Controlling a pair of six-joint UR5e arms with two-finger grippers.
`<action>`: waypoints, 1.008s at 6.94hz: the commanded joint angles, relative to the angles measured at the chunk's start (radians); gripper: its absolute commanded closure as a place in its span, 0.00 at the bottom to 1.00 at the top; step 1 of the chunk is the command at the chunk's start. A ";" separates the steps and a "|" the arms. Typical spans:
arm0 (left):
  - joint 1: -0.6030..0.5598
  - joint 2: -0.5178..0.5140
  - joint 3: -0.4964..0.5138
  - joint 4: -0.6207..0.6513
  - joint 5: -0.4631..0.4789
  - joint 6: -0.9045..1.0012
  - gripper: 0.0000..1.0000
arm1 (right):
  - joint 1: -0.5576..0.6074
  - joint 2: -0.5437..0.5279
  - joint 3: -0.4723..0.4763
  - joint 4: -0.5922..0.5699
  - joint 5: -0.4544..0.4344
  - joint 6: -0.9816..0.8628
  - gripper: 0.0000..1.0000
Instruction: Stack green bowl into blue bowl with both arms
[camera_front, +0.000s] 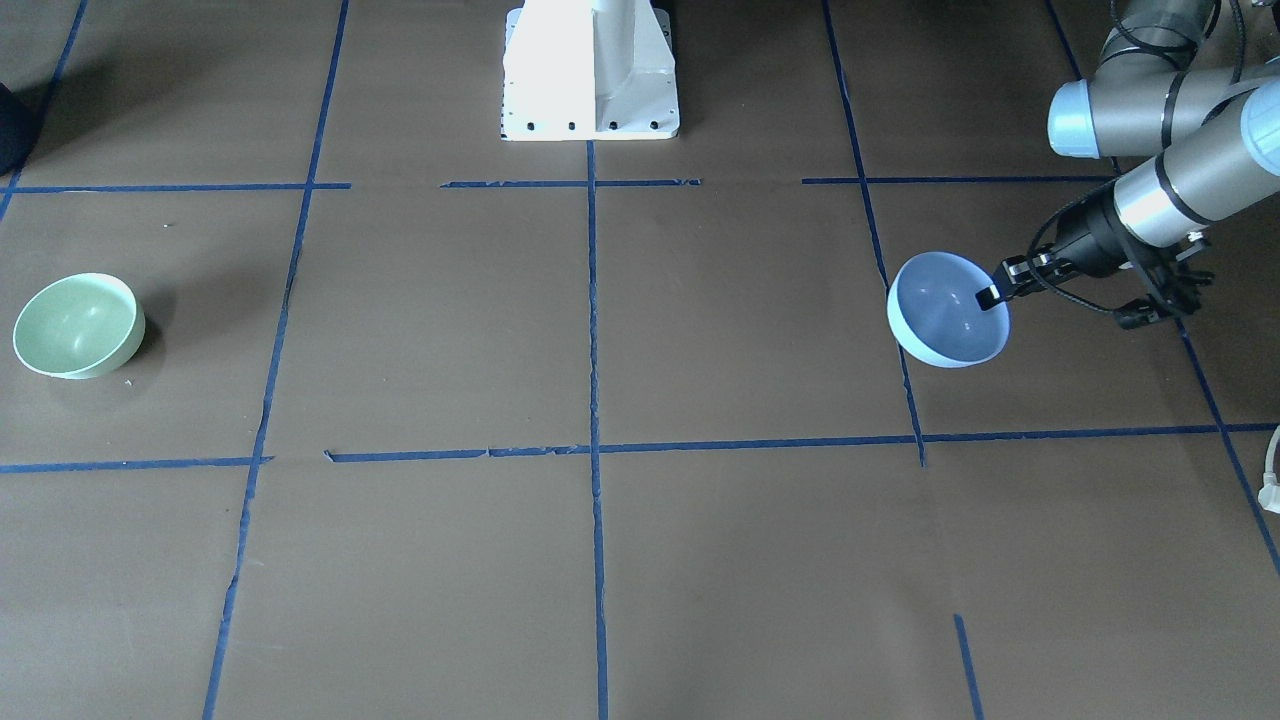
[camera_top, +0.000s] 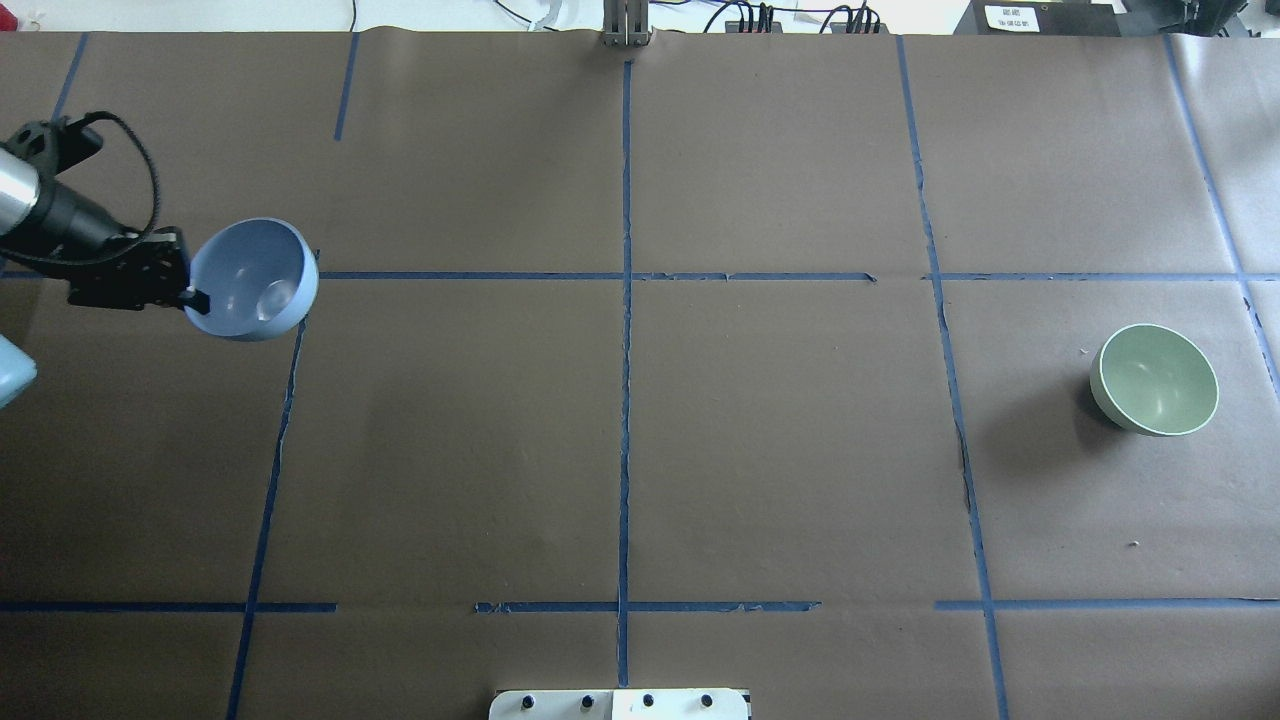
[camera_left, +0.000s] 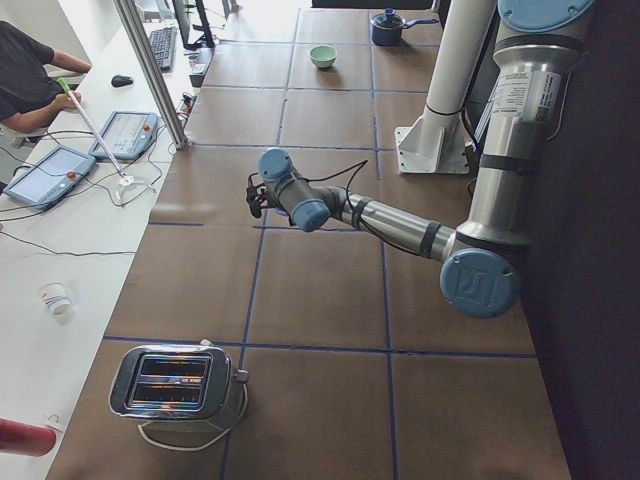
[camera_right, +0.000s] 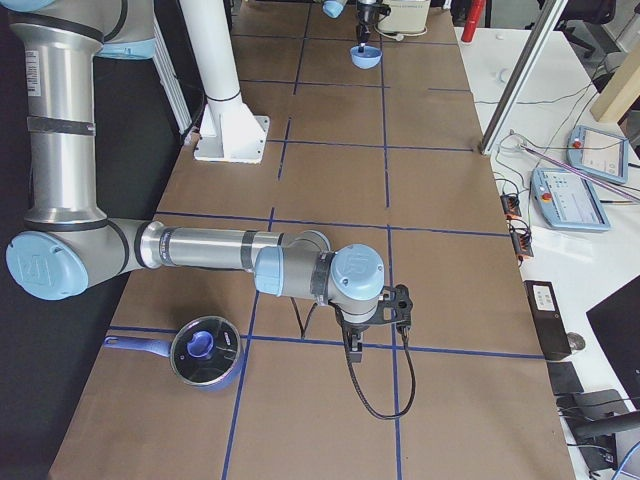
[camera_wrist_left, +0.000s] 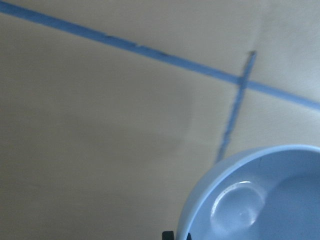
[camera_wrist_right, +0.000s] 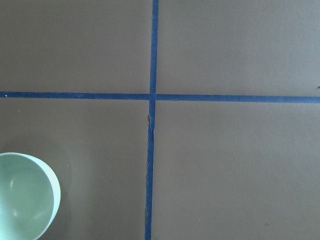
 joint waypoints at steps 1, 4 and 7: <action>0.179 -0.226 0.015 0.109 0.152 -0.237 1.00 | 0.000 0.007 0.004 0.001 -0.004 -0.001 0.00; 0.375 -0.479 0.165 0.215 0.390 -0.306 1.00 | 0.000 0.000 0.002 0.000 0.000 0.031 0.00; 0.441 -0.514 0.204 0.208 0.454 -0.306 0.96 | 0.000 0.001 0.002 0.000 0.003 0.048 0.00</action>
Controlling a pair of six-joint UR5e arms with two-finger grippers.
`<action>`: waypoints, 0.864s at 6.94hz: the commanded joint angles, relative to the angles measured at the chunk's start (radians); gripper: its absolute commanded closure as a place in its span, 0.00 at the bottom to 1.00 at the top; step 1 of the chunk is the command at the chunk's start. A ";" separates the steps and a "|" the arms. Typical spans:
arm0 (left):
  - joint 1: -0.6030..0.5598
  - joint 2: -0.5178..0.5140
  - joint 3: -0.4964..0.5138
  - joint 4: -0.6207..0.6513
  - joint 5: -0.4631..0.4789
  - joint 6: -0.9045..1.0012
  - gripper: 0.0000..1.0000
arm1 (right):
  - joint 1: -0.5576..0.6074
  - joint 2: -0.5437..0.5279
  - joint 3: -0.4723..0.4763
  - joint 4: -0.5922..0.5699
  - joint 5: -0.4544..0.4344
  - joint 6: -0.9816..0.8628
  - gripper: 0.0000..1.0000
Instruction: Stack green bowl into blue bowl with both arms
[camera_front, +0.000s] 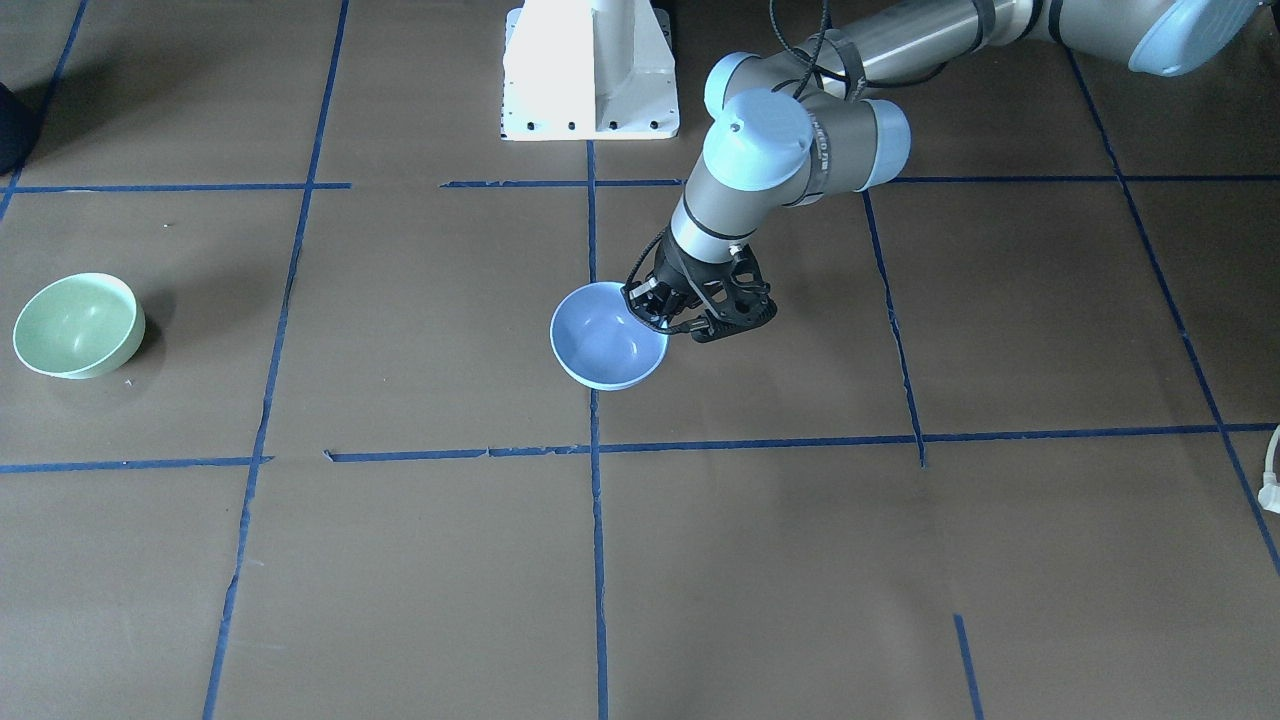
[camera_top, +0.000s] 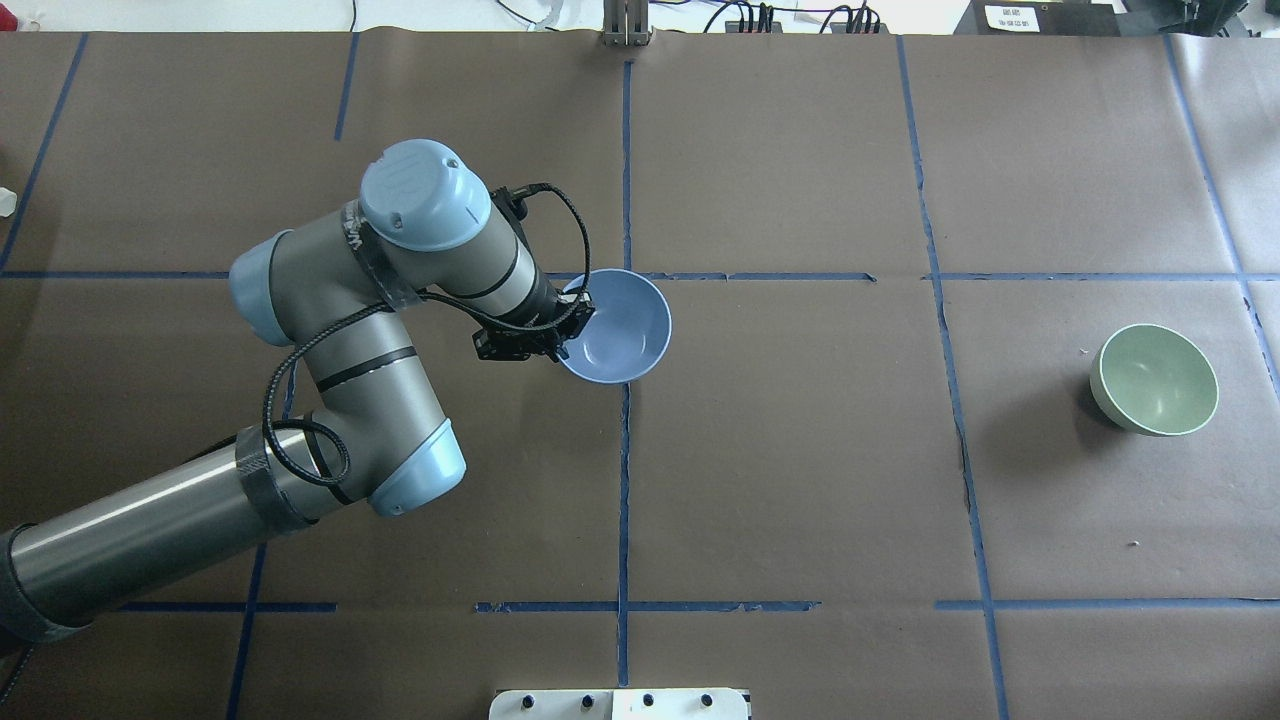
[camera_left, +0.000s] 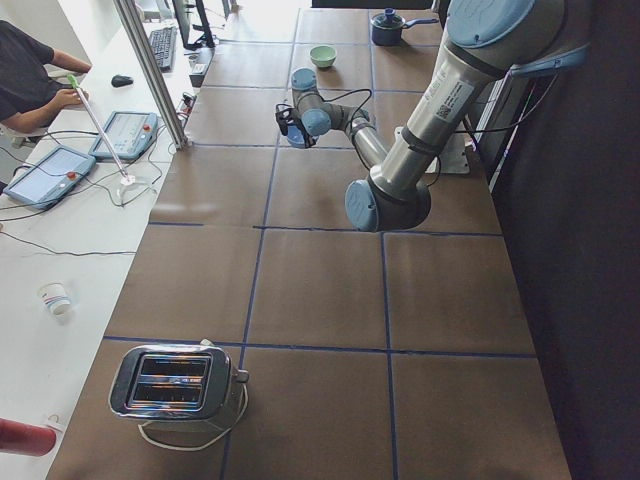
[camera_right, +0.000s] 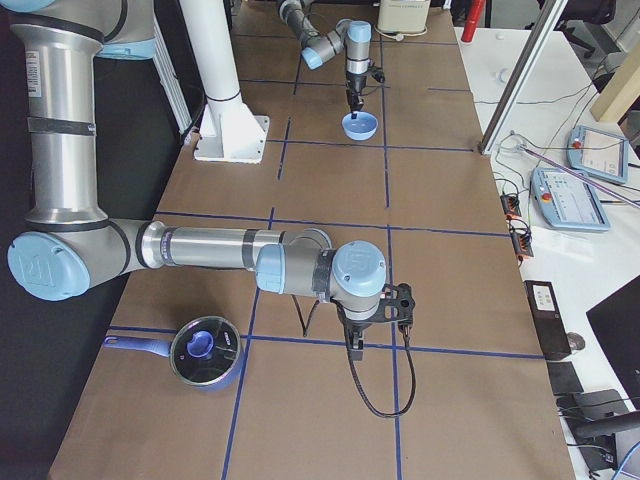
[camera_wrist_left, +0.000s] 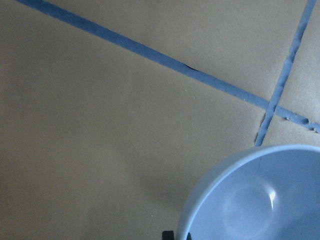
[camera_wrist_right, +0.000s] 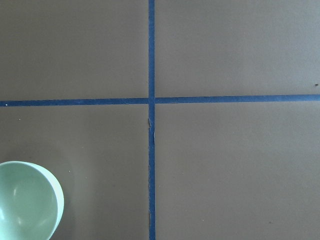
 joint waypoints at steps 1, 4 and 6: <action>0.015 -0.007 0.011 -0.001 0.011 0.001 0.65 | 0.000 0.003 0.001 -0.002 0.002 0.005 0.00; 0.002 0.000 0.000 -0.026 0.003 0.010 0.00 | -0.002 0.003 0.000 -0.002 0.039 0.003 0.00; -0.110 0.014 -0.064 0.064 -0.133 0.012 0.00 | -0.006 -0.008 0.003 0.064 0.041 0.096 0.00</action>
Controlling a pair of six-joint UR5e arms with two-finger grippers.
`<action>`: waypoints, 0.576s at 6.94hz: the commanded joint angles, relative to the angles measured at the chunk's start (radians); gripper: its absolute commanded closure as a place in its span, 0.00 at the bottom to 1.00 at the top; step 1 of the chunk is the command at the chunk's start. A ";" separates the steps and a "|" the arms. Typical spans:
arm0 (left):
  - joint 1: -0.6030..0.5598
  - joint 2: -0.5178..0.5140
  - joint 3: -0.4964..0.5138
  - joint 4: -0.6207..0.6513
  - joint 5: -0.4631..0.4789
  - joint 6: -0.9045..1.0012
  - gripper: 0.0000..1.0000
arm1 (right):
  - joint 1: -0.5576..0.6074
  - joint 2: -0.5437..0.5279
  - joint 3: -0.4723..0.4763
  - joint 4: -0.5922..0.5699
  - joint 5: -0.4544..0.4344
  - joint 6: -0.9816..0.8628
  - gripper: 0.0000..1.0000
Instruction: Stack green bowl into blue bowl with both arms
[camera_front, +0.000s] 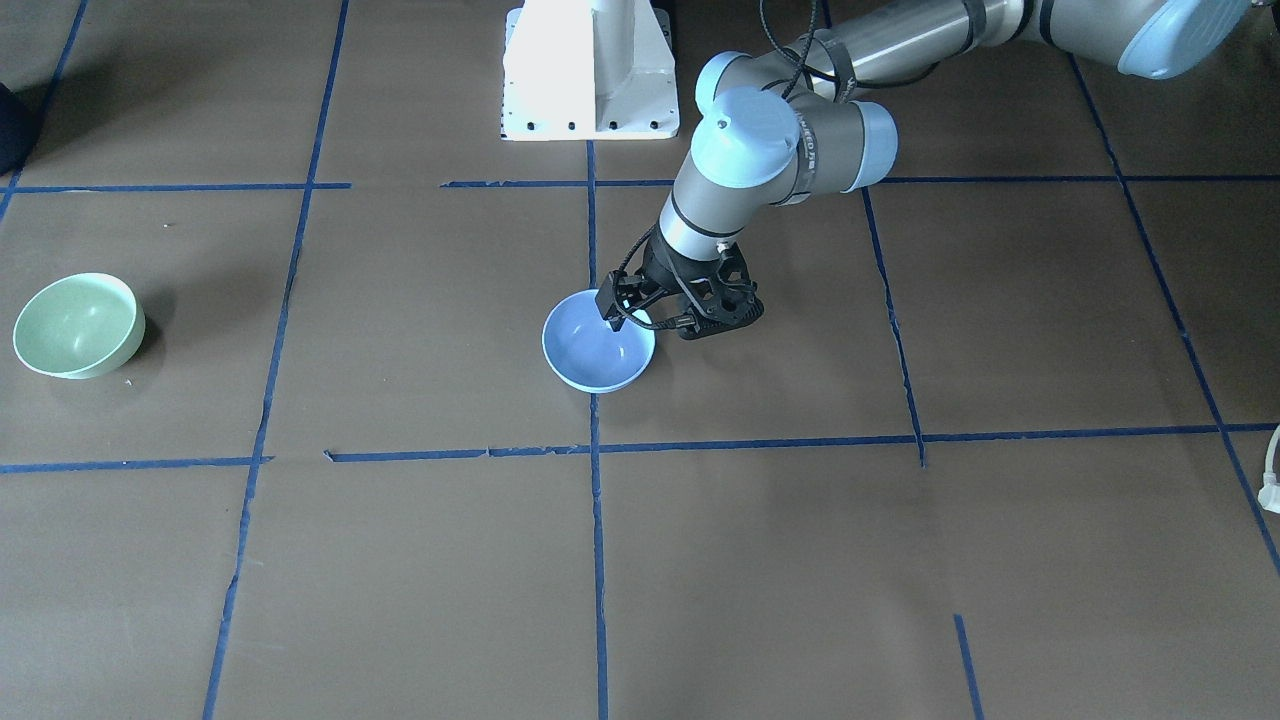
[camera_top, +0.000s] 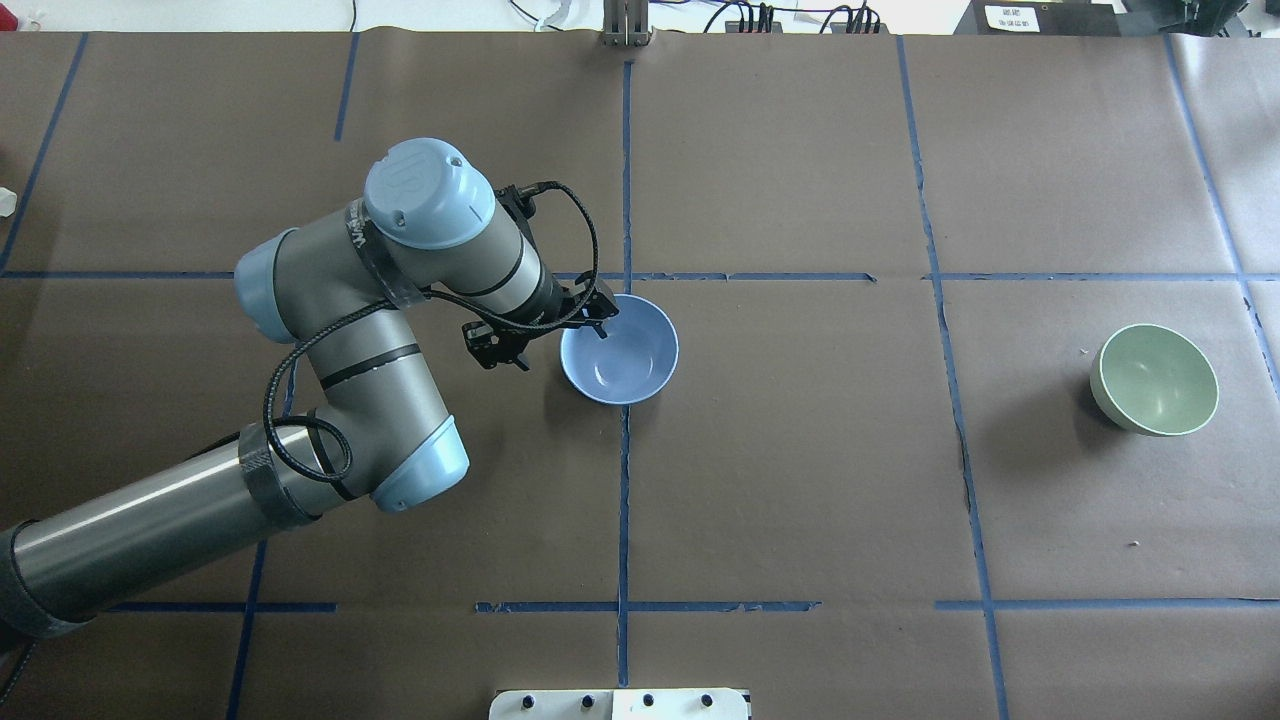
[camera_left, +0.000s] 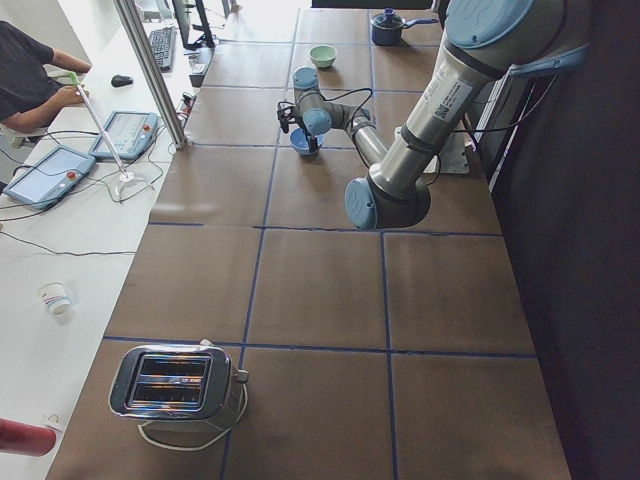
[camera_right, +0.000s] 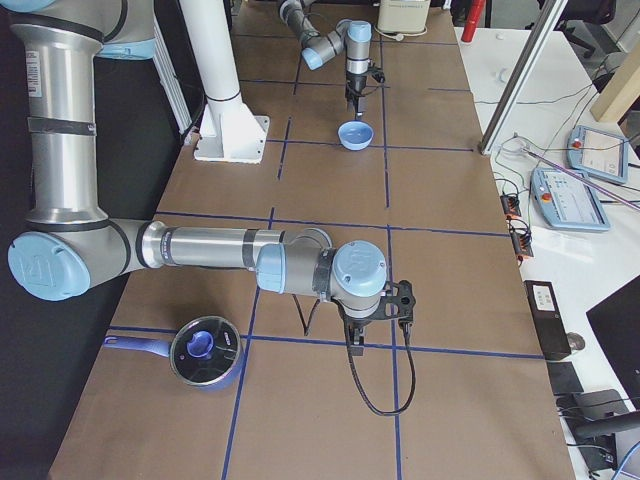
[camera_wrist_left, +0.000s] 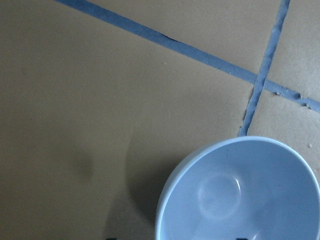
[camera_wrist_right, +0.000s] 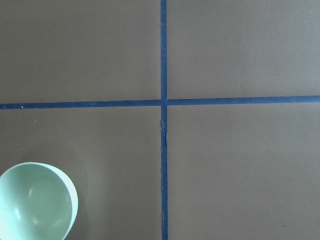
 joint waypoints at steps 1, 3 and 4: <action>-0.096 0.040 -0.136 0.158 -0.091 0.044 0.00 | -0.067 -0.065 -0.002 0.254 -0.001 0.230 0.00; -0.141 0.101 -0.317 0.403 -0.092 0.231 0.00 | -0.199 -0.123 -0.016 0.571 -0.018 0.549 0.00; -0.172 0.147 -0.392 0.462 -0.092 0.294 0.00 | -0.271 -0.134 -0.016 0.640 -0.020 0.645 0.00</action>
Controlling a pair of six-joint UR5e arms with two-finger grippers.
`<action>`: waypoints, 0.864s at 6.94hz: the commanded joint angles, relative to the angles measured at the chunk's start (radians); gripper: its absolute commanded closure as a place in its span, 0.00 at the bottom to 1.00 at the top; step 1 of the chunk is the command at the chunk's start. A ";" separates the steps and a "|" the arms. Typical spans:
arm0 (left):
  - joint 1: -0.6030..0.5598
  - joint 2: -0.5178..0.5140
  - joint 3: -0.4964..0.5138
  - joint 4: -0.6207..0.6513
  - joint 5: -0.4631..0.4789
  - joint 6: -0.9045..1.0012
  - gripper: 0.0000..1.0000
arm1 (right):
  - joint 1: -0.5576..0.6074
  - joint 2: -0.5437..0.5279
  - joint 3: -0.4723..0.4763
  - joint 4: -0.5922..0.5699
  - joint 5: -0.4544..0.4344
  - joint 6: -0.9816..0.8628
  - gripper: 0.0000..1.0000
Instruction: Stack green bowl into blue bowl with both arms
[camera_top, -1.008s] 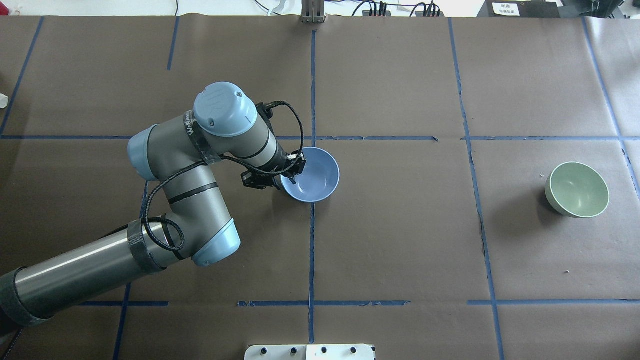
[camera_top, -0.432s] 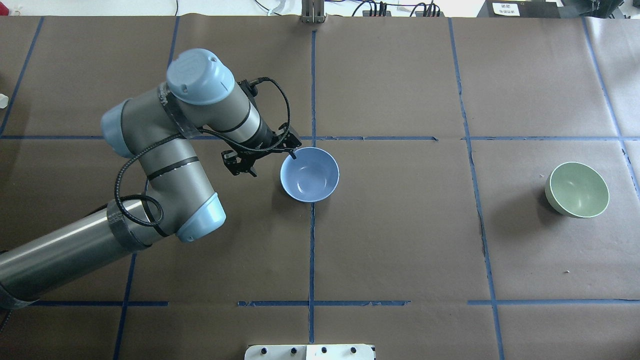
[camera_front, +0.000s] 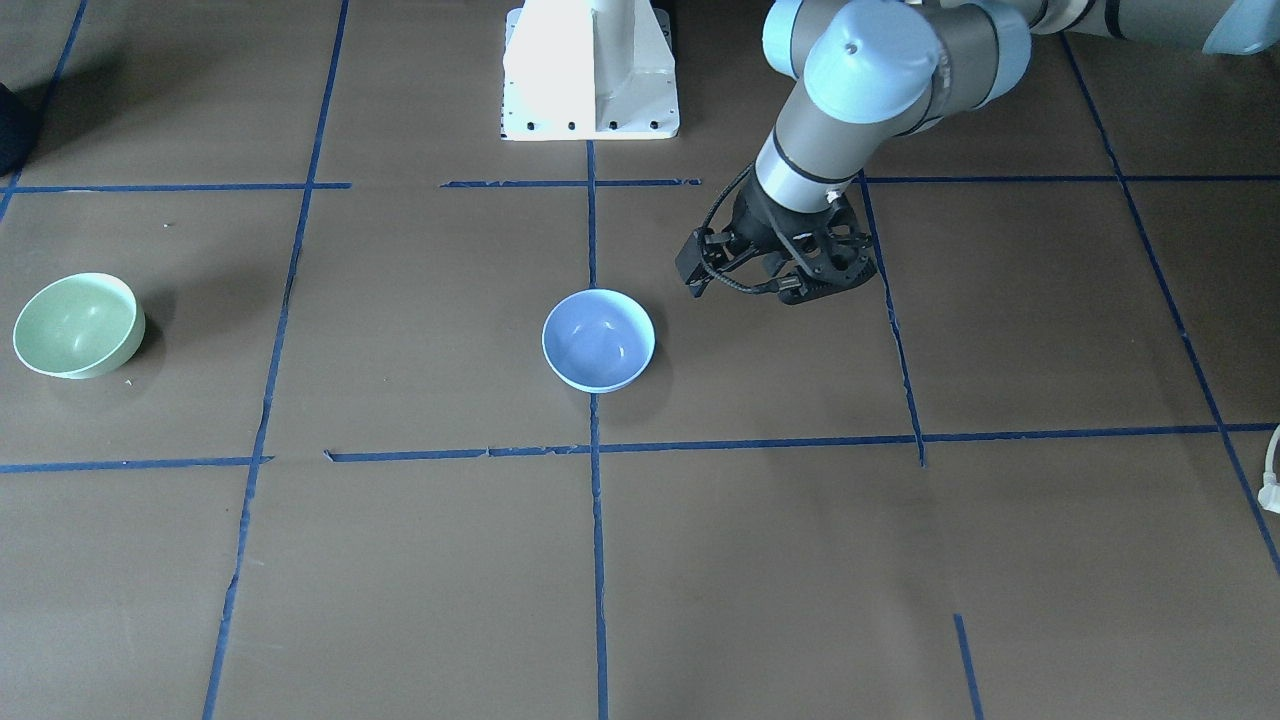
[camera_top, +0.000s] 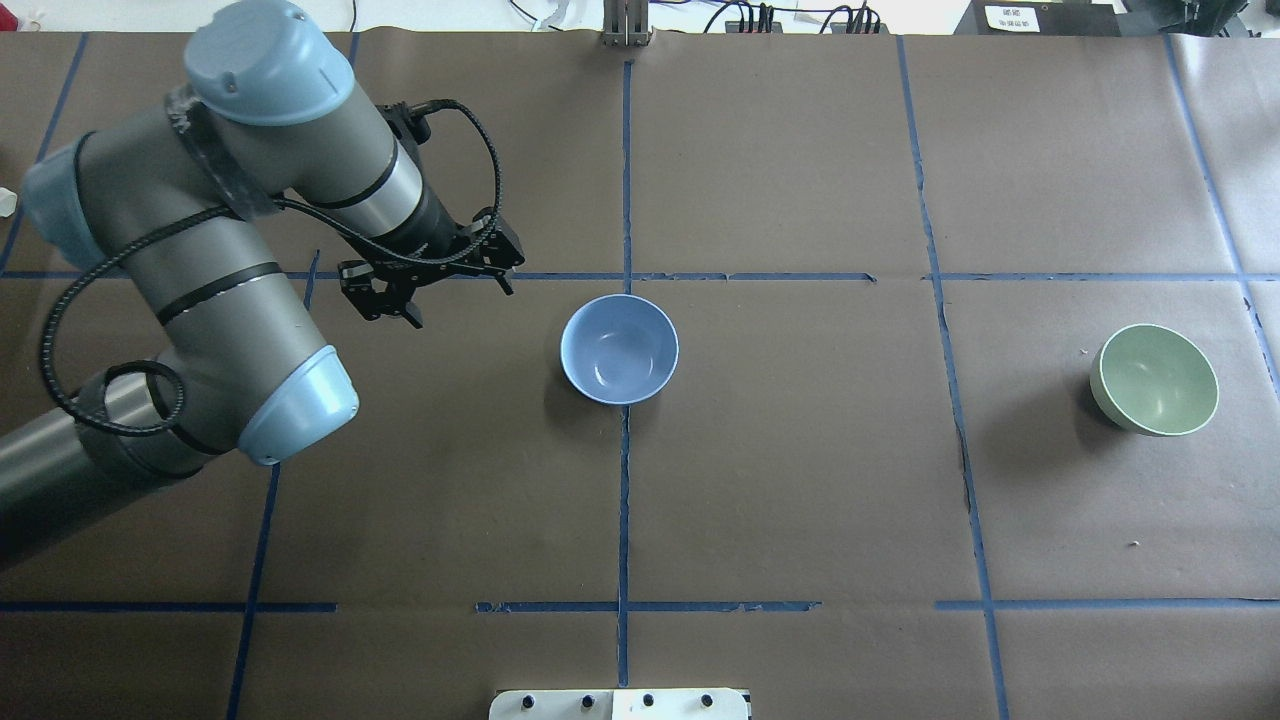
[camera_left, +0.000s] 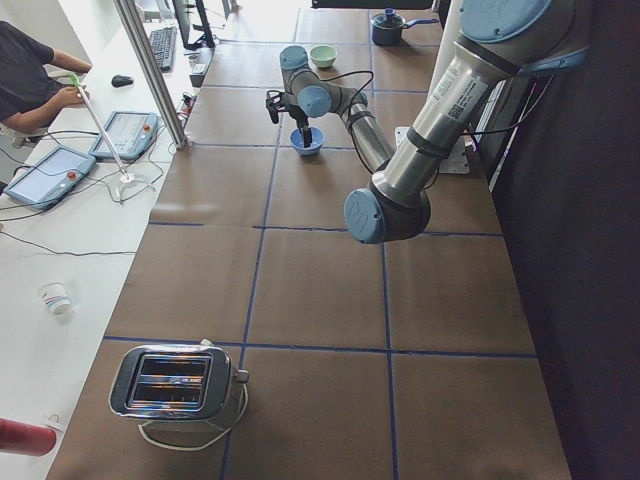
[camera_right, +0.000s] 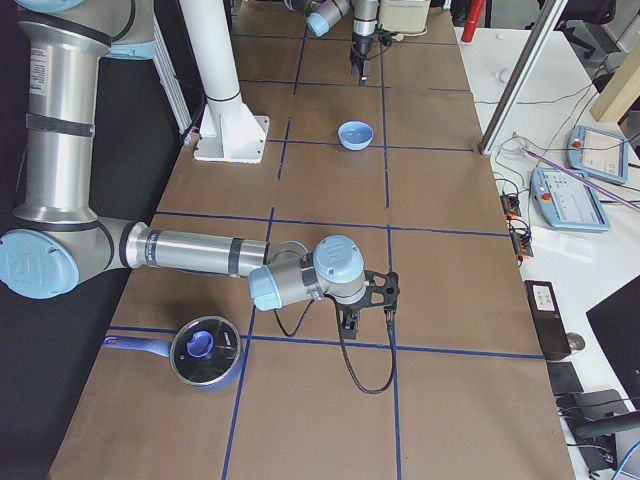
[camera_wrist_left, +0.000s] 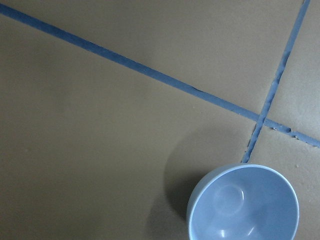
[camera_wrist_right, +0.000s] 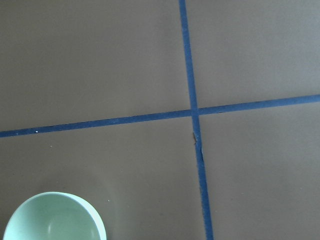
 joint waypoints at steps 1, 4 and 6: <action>-0.056 0.086 -0.154 0.127 -0.001 0.111 0.00 | -0.143 -0.021 -0.003 0.144 -0.024 0.200 0.00; -0.080 0.118 -0.199 0.140 0.000 0.114 0.00 | -0.284 -0.027 -0.014 0.169 -0.079 0.249 0.00; -0.084 0.132 -0.200 0.140 0.002 0.114 0.00 | -0.418 -0.015 -0.108 0.402 -0.187 0.453 0.00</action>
